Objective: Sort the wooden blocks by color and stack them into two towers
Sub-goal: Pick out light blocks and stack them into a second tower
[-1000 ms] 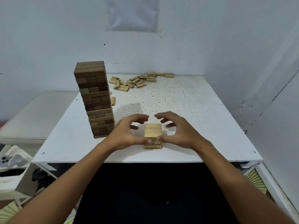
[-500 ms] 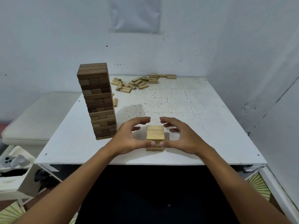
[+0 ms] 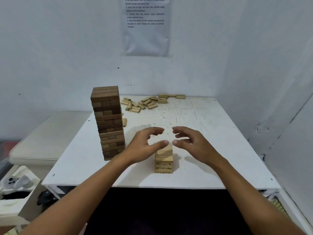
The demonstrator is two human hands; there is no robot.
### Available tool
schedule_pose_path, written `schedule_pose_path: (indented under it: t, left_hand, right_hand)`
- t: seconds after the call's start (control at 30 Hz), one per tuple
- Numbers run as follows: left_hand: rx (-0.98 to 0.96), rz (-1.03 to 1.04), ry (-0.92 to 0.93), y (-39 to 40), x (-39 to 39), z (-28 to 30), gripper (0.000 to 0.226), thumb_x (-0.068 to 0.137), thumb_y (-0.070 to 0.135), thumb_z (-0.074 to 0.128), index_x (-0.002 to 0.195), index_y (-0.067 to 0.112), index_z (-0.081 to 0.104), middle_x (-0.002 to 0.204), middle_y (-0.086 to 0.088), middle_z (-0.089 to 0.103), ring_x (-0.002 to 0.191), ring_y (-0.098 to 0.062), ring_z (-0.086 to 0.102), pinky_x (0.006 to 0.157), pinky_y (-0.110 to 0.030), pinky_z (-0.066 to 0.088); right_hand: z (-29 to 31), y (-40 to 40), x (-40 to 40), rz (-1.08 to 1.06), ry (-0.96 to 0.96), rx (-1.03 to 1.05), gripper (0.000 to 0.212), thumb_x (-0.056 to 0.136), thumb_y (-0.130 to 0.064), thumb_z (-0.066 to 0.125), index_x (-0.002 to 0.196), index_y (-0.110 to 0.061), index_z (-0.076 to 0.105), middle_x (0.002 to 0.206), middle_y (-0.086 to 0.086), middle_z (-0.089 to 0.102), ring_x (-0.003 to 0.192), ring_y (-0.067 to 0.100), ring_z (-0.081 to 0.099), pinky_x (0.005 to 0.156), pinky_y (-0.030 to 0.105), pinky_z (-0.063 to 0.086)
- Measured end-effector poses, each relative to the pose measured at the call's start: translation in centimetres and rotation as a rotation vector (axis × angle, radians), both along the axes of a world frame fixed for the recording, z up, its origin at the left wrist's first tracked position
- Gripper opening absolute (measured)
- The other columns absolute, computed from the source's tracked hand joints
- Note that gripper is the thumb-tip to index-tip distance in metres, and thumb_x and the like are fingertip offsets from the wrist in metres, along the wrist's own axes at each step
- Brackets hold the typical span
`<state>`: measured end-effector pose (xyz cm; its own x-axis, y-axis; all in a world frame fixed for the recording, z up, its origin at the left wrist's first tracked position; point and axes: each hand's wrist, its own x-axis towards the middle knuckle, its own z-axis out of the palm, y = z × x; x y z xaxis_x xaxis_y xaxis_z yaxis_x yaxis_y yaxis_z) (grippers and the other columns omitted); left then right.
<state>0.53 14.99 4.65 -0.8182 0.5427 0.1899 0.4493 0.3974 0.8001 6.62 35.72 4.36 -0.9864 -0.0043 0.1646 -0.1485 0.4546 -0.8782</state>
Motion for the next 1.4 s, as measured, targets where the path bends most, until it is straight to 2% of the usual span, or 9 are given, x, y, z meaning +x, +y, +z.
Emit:
schedule_pose_path:
  t: [0.1, 0.23, 0.47, 0.63, 0.8, 0.97, 1.4]
  left_hand:
    - [-0.023, 0.024, 0.023, 0.4, -0.2, 0.5, 0.068, 0.073, 0.065, 0.061, 0.127, 0.024, 0.060, 0.124, 0.010, 0.062, 0.115, -0.002, 0.055, 0.102, -0.034, 0.045]
    - [-0.057, 0.050, 0.047, 0.9, -0.3, 0.9, 0.062, 0.078, 0.059, 0.061, 0.128, 0.023, 0.059, 0.125, 0.007, 0.062, 0.116, -0.005, 0.054, 0.101, -0.034, 0.045]
    - [-0.099, 0.042, 0.090, 1.3, -0.2, 1.0, 0.049, 0.088, 0.043, 0.066, 0.130, 0.021, 0.057, 0.129, 0.004, 0.060, 0.117, -0.005, 0.053, 0.095, -0.023, 0.042]
    - [-0.089, 0.055, 0.118, 1.4, 0.0, 1.2, 0.048, 0.088, 0.042, 0.067, 0.129, 0.019, 0.058, 0.127, 0.004, 0.061, 0.116, -0.004, 0.053, 0.097, -0.024, 0.043]
    - [-0.104, 0.045, 0.122, 1.1, 0.3, 1.2, 0.056, 0.084, 0.052, 0.063, 0.130, 0.019, 0.058, 0.126, 0.006, 0.061, 0.115, -0.001, 0.052, 0.096, -0.024, 0.043]
    - [-0.099, 0.054, 0.118, 0.9, 0.4, 1.1, 0.051, 0.087, 0.045, 0.066, 0.131, 0.020, 0.057, 0.128, 0.005, 0.060, 0.116, -0.002, 0.052, 0.098, -0.025, 0.043]
    - [-0.118, 0.069, 0.119, 0.6, -0.3, 0.6, 0.052, 0.087, 0.045, 0.066, 0.132, 0.019, 0.056, 0.129, 0.006, 0.060, 0.116, -0.002, 0.052, 0.098, -0.026, 0.044]
  right_hand:
    - [0.5, 0.4, -0.2, -0.015, 0.001, -0.020, 0.040, 0.088, -0.029, 0.070, 0.126, -0.027, 0.060, 0.120, -0.012, 0.063, 0.110, 0.002, 0.059, 0.095, 0.027, 0.051]
    - [1.0, 0.8, -0.7, -0.011, 0.012, -0.008, 0.034, 0.088, -0.031, 0.070, 0.120, -0.030, 0.062, 0.117, -0.013, 0.064, 0.106, 0.002, 0.061, 0.093, 0.028, 0.052]
    - [1.3, 0.7, -2.2, 0.021, 0.020, 0.028, 0.033, 0.088, -0.034, 0.069, 0.121, -0.027, 0.065, 0.118, -0.011, 0.065, 0.105, 0.006, 0.063, 0.092, 0.032, 0.053]
    - [1.5, 0.4, -3.3, 0.058, 0.024, 0.014, 0.028, 0.089, -0.031, 0.069, 0.117, -0.027, 0.067, 0.114, -0.013, 0.067, 0.102, 0.002, 0.063, 0.084, 0.026, 0.050]
    - [1.5, 0.0, -4.1, 0.082, 0.031, 0.031, 0.030, 0.090, -0.030, 0.067, 0.119, -0.023, 0.067, 0.115, -0.011, 0.067, 0.105, 0.006, 0.063, 0.091, 0.031, 0.051]
    - [1.5, -0.3, -4.3, 0.087, 0.052, 0.041, 0.028, 0.093, -0.028, 0.063, 0.120, -0.022, 0.067, 0.113, -0.009, 0.068, 0.104, 0.005, 0.062, 0.090, 0.028, 0.050]
    - [2.4, -0.4, -7.0, 0.087, 0.065, 0.040, 0.022, 0.093, -0.026, 0.063, 0.114, -0.022, 0.069, 0.103, -0.011, 0.069, 0.095, 0.003, 0.063, 0.082, 0.022, 0.049]
